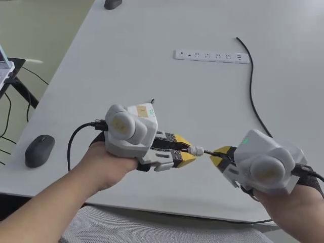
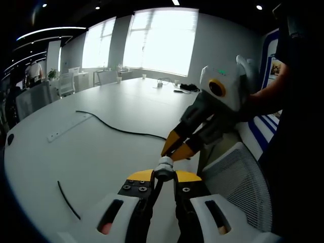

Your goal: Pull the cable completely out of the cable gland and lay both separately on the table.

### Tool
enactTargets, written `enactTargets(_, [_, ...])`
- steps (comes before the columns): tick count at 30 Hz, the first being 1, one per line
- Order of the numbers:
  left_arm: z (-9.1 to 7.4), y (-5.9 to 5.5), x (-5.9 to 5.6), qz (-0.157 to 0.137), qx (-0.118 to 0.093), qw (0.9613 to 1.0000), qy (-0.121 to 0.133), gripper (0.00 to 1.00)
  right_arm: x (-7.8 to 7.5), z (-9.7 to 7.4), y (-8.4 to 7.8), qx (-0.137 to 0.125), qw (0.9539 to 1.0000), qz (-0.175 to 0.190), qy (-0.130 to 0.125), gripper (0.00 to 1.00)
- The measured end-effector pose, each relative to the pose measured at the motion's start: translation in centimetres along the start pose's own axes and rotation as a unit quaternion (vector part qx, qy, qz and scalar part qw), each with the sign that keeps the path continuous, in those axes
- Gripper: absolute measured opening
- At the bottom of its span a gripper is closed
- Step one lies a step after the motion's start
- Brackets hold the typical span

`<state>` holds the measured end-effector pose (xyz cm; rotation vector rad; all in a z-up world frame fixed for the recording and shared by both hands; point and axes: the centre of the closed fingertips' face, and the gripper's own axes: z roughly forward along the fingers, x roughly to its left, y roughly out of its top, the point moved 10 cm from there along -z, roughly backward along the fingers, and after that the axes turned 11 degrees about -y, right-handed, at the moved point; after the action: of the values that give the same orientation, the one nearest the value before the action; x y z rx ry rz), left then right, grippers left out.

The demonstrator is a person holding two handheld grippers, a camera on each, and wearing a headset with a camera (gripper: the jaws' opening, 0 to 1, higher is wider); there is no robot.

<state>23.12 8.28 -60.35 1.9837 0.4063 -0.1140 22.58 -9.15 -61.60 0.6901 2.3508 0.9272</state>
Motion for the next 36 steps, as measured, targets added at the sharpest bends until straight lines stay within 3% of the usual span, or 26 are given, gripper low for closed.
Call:
enactTargets(11, [0.0,-0.2,-0.1,-0.002,-0.002,1.0000,-0.001,0.15,-0.7,0.3,-1.9,0.026,0.9978,0.057,-0.020,0.00])
enactTargets(19, [0.0,-0.1,0.0,-0.002,-0.004,1.0000,-0.001,0.15,-1.7,0.6,-4.0,0.053,0.9911,0.116,-0.038,0.00])
enactTargets(26, [0.1,0.0,-0.1,0.000,-0.001,1.0000,0.001,0.15,-2.0,1.0,-6.1,0.064,0.9808,0.180,-0.039,0.00])
enactTargets(31, [0.2,-0.2,-0.2,0.001,0.001,1.0000,0.001,0.15,-1.6,1.0,-7.3,0.063,0.9767,0.200,-0.047,0.00])
enactTargets(36, [0.4,-0.3,-0.3,0.002,0.004,1.0000,0.000,0.15,-1.2,0.8,-7.5,0.059,0.9737,0.215,-0.049,0.00])
